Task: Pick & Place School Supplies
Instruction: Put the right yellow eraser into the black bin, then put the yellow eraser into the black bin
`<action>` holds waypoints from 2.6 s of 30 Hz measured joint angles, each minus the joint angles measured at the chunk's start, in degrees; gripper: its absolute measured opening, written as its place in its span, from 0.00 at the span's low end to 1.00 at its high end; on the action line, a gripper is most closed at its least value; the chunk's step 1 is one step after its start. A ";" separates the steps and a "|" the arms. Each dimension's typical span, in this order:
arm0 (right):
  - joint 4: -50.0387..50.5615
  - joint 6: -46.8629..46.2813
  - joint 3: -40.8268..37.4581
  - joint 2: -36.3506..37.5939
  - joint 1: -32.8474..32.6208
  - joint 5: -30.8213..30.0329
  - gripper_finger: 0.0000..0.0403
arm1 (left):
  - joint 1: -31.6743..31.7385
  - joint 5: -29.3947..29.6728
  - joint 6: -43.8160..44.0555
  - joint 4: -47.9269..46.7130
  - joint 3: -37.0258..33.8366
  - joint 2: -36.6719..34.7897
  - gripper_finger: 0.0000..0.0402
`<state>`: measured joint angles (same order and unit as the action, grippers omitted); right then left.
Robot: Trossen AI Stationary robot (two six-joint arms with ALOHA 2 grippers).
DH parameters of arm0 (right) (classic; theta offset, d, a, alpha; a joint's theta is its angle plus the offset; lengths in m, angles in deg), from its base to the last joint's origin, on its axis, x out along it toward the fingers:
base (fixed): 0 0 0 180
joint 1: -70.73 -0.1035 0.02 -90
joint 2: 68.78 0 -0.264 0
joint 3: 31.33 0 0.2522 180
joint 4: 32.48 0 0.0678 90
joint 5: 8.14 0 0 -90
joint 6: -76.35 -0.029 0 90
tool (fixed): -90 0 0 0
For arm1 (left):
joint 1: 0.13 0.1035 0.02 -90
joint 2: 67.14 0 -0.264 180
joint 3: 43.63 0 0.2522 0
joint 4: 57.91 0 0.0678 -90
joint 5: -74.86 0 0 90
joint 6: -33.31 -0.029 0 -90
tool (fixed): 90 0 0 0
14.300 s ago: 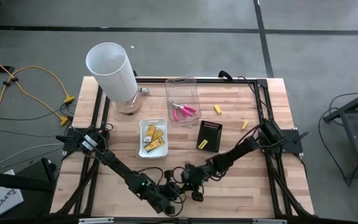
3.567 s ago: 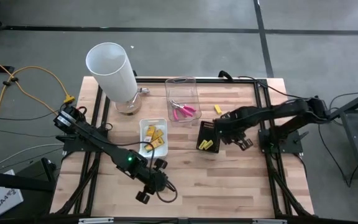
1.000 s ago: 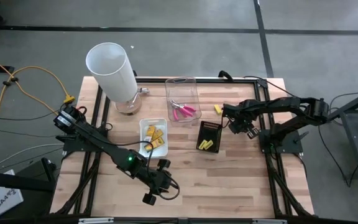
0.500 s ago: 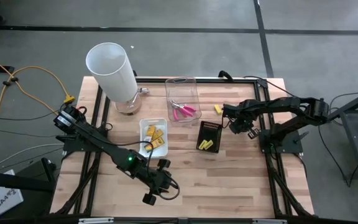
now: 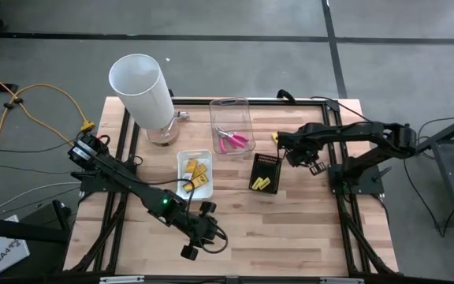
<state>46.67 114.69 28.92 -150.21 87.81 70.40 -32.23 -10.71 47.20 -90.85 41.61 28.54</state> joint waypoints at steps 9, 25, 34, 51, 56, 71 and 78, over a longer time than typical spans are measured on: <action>1.49 -9.04 11.20 0.02 -10.19 7.87 0.08 | 0.00 0.00 0.00 -0.02 0.00 0.00 0.34; -18.91 -9.80 13.43 -5.97 -12.91 14.40 0.08 | -0.57 -0.03 0.09 -0.06 0.00 0.00 0.34; -22.42 -9.55 13.39 -8.98 -12.58 14.43 0.19 | -1.51 -0.07 0.20 -0.02 0.00 0.00 0.34; -22.61 -21.98 14.60 -8.26 -10.94 8.51 0.35 | -1.53 -0.04 0.01 -0.02 0.00 0.00 0.34; -22.42 -29.49 15.87 -8.24 -6.55 6.05 0.35 | -1.53 -0.05 0.04 -0.02 0.00 0.00 0.34; -22.13 -49.40 16.20 -8.86 14.24 11.70 0.35 | -1.53 -0.04 0.11 -0.02 0.00 0.00 0.34; -21.44 -50.17 16.18 -12.23 16.86 11.28 0.35 | -1.53 -0.04 0.09 -0.06 0.00 0.00 0.34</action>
<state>25.23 64.51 45.10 -162.44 104.67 81.68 -33.76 -10.75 47.28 -90.92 41.61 28.54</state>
